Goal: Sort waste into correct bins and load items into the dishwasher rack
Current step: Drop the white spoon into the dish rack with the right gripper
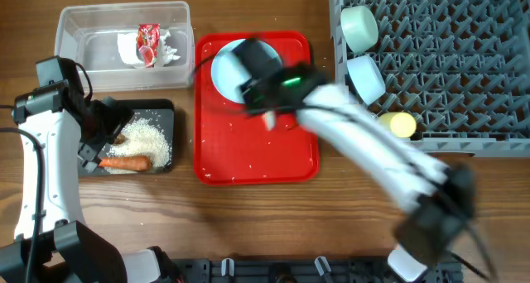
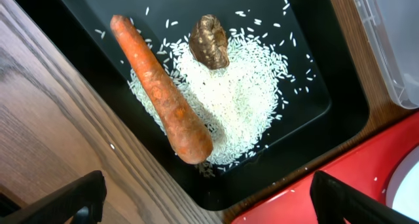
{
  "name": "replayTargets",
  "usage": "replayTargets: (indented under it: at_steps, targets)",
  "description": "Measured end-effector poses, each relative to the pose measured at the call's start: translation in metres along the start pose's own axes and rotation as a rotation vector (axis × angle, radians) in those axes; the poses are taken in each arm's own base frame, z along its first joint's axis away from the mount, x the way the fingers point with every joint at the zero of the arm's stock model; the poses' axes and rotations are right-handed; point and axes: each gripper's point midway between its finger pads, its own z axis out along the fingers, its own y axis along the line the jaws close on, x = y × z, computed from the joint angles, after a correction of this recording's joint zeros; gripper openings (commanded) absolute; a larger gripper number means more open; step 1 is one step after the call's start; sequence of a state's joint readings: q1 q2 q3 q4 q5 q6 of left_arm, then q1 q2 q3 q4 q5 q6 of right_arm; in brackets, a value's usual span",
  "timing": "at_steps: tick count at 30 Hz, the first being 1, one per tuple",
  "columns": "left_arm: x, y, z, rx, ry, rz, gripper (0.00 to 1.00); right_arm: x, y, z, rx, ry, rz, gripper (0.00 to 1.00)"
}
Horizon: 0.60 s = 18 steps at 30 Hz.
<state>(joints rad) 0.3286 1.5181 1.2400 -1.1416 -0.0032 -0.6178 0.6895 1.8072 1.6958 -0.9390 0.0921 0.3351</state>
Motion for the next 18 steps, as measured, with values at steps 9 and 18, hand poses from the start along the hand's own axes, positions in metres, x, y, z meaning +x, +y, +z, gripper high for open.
replayTargets:
  at_steps: [9,18]
  targets:
    - [0.0,0.0,0.0,0.001,0.0,0.0,1.0,0.016,-0.254,-0.108,0.329,-0.065,0.535,0.04]
    - [0.0,0.0,0.0,0.001,0.0,0.0,1.0,0.045,-0.309,-0.081,0.288,-0.018,0.429,0.05]
